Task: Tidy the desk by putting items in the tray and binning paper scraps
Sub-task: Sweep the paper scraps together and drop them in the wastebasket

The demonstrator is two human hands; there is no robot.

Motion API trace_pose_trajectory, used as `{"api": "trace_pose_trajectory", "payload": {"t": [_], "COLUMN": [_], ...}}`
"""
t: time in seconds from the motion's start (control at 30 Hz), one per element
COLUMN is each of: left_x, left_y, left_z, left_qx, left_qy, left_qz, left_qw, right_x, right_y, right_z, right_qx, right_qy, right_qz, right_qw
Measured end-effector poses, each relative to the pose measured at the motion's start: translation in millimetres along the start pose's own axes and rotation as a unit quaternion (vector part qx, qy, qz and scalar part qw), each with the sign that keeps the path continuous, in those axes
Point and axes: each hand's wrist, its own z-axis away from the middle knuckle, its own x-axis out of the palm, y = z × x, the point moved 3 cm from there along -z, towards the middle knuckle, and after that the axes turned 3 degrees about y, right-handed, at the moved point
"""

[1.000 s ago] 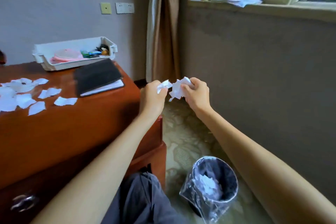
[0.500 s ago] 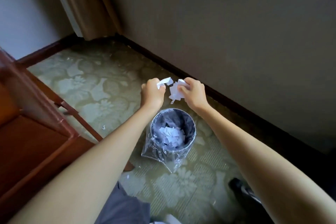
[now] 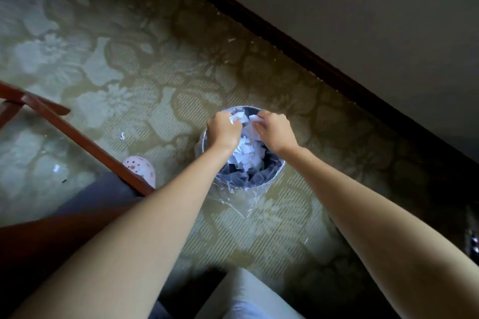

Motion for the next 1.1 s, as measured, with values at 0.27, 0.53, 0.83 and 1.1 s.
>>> {"api": "trace_pose_trajectory", "payload": {"t": [0.27,0.53,0.83,1.1], "left_x": [37.9,29.9,-43.8,-176.1], "left_y": [-33.1,-52.3,-33.4,18.4], "left_z": [-26.6,-24.3,17.3,93.9], "left_qx": [-0.065,-0.063,0.036,0.144], "left_qy": [-0.086,-0.114,-0.069,0.111], "left_qz": [-0.021,-0.061,-0.143,-0.23], "left_qw": [0.994,0.99,0.987,0.956], "right_x": [47.3,60.0,21.9,-82.9], "right_y": [21.9,15.3,-31.3,-145.8], "right_z": [-16.3,-4.8,30.5,77.3], "right_qx": [0.015,-0.037,-0.095,-0.206], "right_qy": [-0.149,-0.216,-0.139,0.066], "right_qz": [0.107,0.193,0.283,0.316], "right_qw": [0.983,0.956,0.944,0.924]}}
